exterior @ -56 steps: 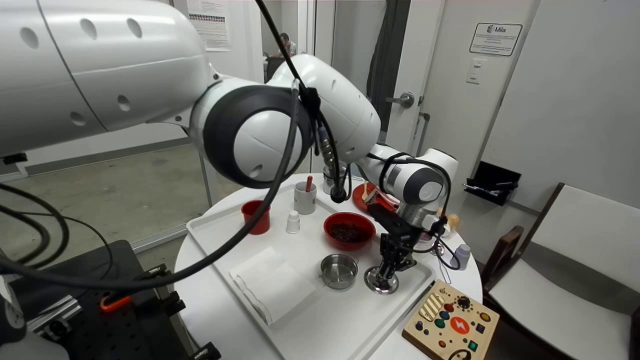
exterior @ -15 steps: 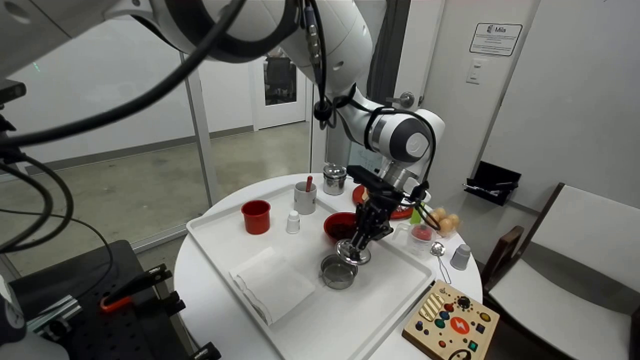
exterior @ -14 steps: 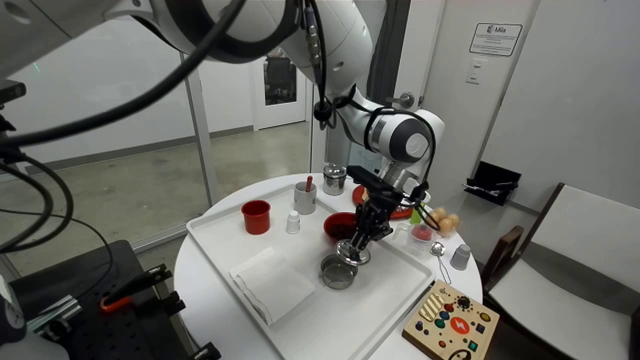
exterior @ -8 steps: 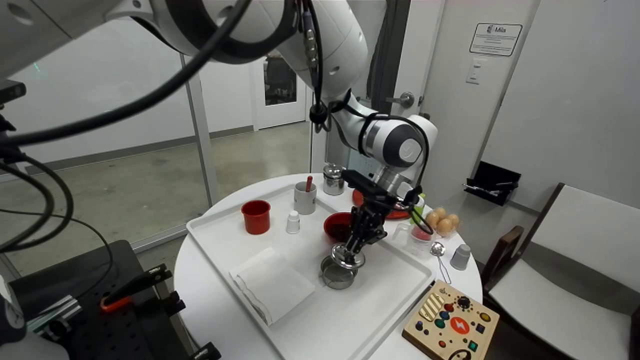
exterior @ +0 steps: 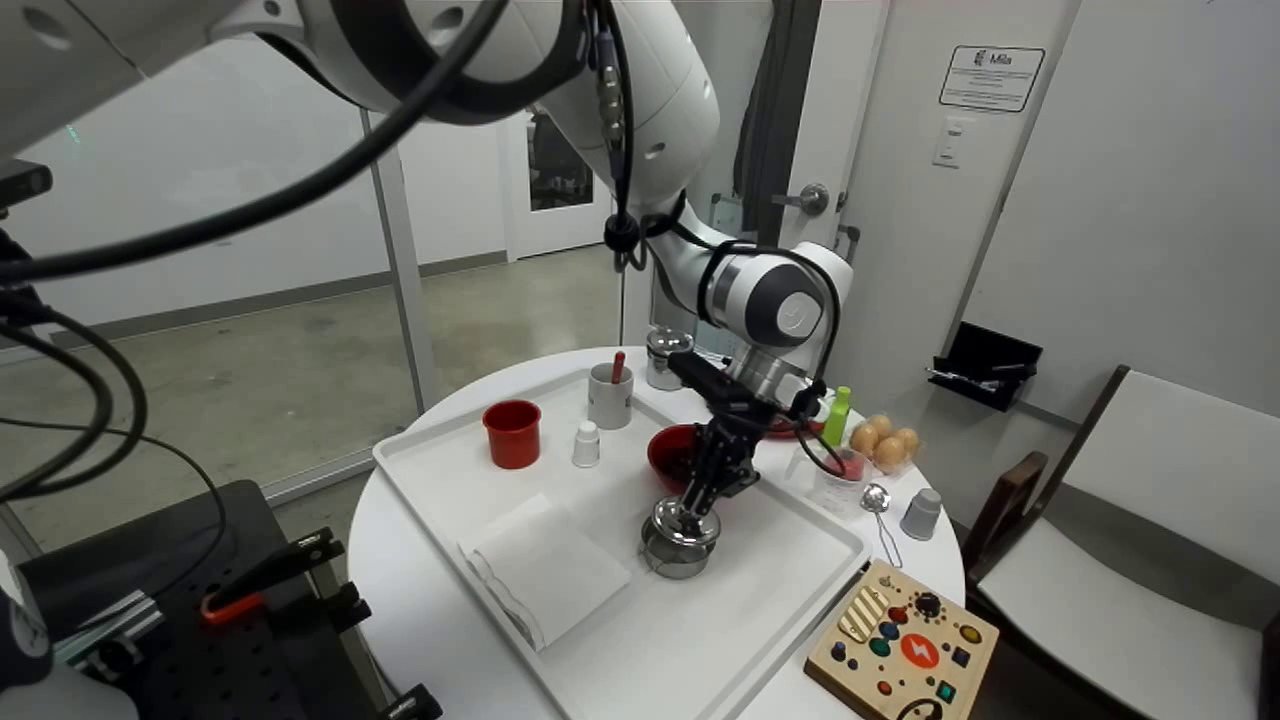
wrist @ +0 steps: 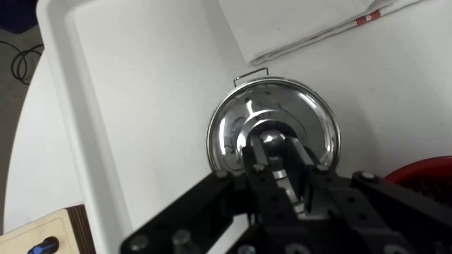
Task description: Cover the silver pot with the silver lid
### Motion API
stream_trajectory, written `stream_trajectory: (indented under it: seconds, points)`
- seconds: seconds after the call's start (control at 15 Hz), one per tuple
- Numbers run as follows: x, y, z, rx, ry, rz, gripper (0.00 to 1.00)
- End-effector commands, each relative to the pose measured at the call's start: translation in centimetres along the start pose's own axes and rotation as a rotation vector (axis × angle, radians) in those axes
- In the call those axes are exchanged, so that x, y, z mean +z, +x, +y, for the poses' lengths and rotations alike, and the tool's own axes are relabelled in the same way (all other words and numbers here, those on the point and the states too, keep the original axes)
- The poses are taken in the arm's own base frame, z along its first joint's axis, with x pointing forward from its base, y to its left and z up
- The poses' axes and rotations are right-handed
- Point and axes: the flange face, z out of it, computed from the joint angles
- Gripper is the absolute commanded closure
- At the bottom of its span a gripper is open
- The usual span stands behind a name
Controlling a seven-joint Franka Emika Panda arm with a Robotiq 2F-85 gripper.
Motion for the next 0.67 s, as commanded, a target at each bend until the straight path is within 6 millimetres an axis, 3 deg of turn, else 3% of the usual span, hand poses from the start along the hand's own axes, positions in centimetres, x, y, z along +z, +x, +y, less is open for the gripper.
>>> stream_trajectory:
  seconds: [0.0,0.6]
  points:
    - [0.2,-0.6,-0.2,0.039,-0.008,0.020,0.88]
    - [1.6,-0.9,-0.3,0.066,-0.002,0.033,0.88]
